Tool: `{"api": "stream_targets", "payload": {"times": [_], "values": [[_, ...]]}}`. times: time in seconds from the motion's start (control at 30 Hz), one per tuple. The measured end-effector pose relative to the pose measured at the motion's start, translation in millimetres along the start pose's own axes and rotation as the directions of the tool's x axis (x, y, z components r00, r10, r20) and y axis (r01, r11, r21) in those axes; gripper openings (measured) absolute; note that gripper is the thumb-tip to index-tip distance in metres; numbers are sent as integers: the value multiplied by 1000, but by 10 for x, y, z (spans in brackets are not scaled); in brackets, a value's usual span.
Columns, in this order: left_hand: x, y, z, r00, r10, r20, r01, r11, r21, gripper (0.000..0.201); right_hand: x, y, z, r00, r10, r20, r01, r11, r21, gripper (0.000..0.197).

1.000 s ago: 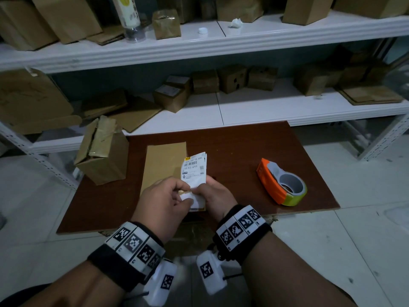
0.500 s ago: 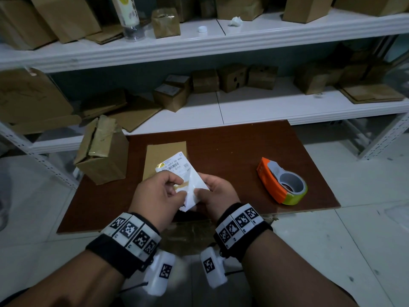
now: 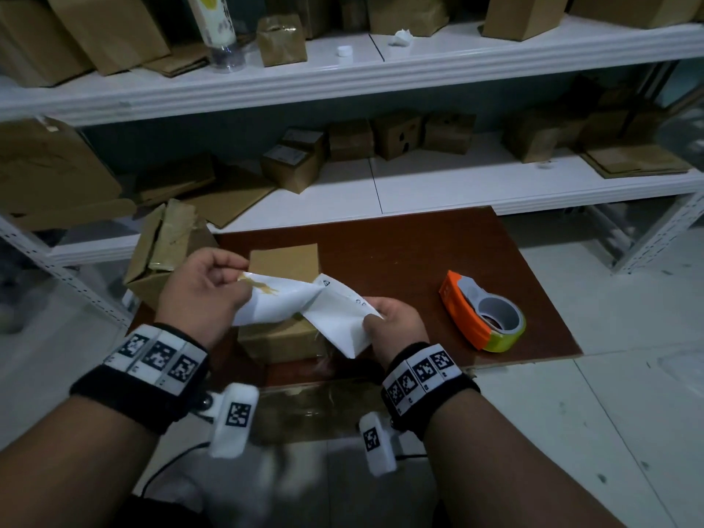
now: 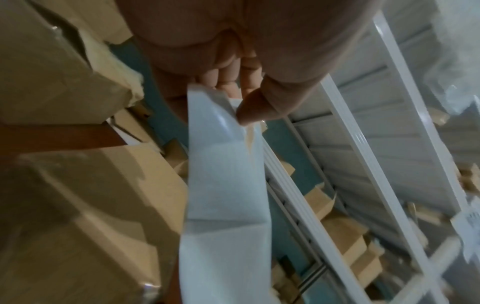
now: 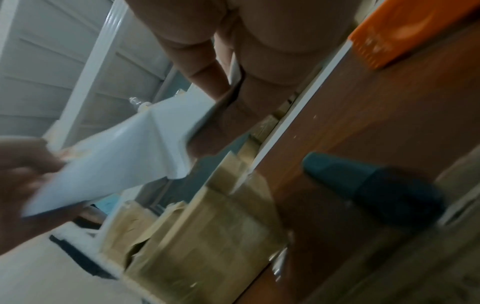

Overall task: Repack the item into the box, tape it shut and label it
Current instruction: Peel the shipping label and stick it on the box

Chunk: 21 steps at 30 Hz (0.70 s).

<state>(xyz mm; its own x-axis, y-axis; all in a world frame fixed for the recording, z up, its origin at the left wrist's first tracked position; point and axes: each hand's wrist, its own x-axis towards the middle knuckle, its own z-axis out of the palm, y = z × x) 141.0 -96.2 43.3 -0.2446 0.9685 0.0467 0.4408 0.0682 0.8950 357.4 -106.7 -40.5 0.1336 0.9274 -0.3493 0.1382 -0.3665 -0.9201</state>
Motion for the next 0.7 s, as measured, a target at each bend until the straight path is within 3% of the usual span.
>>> {"api": "stream_targets", "payload": {"times": [0.2,0.3,0.47,0.53,0.63,0.7], "values": [[130,32,-178,981,-180,-72,164,967,-193,20,117,-27,-188,986,142,-82,-141,990,10,36],[112,26,-193,980,-183,-74,162,960,-226,24,184,-20,-234,955,269,-123,-238,947,217,35],[76,-75,-131,990,-132,-56,117,970,-213,23,238,-39,-328,933,310,-180,-205,873,442,37],[64,-126,-103,992,-106,-62,90,971,-223,27,256,-20,-335,912,354,-207,-246,876,415,37],[38,-129,-73,997,-31,-71,17,982,-188,26,222,-45,-369,906,291,-309,-252,955,159,39],[30,-112,-54,997,8,-75,-21,984,-175,27,181,-76,-367,918,246,-311,-242,969,52,40]]}}
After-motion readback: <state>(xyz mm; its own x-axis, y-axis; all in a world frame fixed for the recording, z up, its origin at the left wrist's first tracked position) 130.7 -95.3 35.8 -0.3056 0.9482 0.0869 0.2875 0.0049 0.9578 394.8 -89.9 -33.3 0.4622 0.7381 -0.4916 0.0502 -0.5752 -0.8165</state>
